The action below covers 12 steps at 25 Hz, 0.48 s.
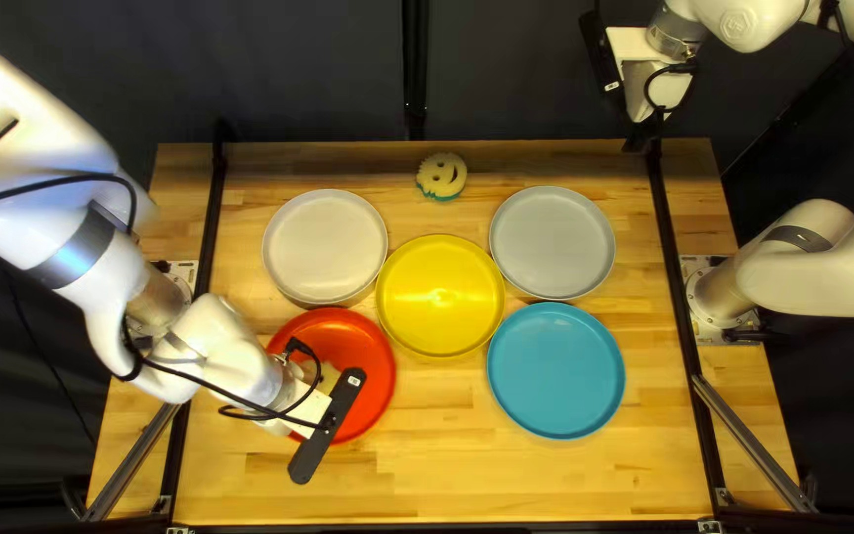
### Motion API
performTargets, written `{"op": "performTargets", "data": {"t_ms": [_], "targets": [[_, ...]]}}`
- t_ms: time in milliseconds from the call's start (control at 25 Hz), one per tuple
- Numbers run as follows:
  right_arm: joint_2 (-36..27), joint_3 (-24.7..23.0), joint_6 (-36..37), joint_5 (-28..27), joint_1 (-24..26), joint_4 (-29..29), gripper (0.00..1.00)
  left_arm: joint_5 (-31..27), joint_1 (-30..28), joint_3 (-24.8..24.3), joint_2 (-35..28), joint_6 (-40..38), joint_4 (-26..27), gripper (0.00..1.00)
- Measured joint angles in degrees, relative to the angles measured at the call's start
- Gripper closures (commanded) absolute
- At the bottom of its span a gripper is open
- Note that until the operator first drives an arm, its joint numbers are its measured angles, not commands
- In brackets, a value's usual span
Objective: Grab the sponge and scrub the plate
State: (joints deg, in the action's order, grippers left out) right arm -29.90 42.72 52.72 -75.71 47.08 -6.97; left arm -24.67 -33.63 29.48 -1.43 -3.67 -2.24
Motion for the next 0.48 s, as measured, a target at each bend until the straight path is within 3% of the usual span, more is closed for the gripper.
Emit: {"op": "performTargets", "data": {"t_ms": [240,480], "targets": [[0.0,0.0,0.0,0.0,0.0,0.0,0.00,-0.4,1.6,1.8,0.5,2.2,-0.7,1.00],[0.0,0.0,0.0,0.0,0.0,0.0,0.00,-6.1,3.6,0.4,-5.8,2.7,-2.2,1.00]]}}
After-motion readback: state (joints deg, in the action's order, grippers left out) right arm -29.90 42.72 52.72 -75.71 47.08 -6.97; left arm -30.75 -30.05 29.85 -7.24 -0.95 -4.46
